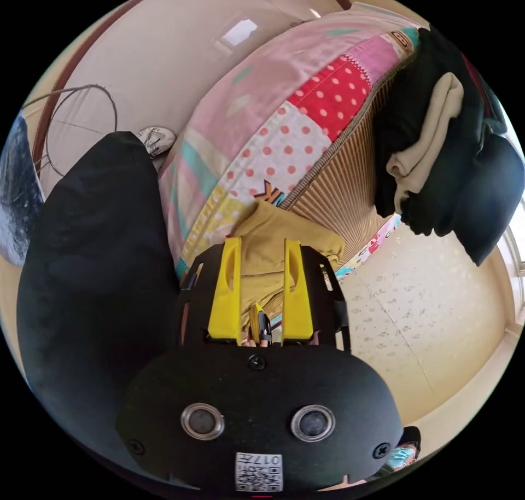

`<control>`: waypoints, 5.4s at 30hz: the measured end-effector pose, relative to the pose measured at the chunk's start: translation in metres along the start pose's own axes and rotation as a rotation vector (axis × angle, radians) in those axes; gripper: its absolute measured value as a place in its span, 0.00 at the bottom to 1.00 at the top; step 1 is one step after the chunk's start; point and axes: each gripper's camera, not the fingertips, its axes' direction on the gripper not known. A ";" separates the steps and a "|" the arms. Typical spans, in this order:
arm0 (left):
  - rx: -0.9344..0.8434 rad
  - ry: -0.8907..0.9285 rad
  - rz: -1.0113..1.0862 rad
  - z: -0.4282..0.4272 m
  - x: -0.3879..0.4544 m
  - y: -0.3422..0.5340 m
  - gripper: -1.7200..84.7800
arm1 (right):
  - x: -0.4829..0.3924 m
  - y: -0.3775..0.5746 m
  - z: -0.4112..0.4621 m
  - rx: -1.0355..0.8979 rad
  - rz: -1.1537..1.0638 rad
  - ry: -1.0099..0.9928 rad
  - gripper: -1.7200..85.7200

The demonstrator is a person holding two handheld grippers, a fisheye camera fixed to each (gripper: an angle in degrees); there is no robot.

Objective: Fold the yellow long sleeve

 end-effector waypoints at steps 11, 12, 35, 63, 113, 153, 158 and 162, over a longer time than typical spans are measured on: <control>-0.068 -0.251 0.192 -0.009 0.000 -0.014 0.21 | -0.084 0.060 0.047 -0.117 -0.430 0.083 0.09; -0.076 -0.261 0.178 -0.011 -0.006 -0.015 0.19 | -0.097 0.069 0.056 -0.133 -0.483 0.097 0.10; -0.164 0.222 1.073 -0.218 0.086 0.221 0.13 | -0.206 0.101 -0.161 0.843 -0.549 -0.127 0.07; -0.937 -1.094 1.197 -0.001 -0.220 0.196 0.15 | 0.260 0.297 -0.096 -0.066 0.254 -0.076 0.13; -0.597 -0.252 0.806 0.170 0.093 0.166 0.10 | 0.138 0.251 -0.183 0.589 0.758 -0.577 0.20; -0.900 -0.681 2.053 0.208 -0.108 0.419 0.08 | 0.289 0.353 -0.246 0.395 0.493 -0.679 0.05; -1.193 -0.814 2.239 0.242 -0.250 0.477 0.10 | 0.342 0.375 -0.264 0.440 0.551 -0.730 0.06; -1.312 -0.713 2.031 0.237 -0.275 0.456 0.11 | 0.379 0.379 -0.268 0.392 0.548 -0.810 0.10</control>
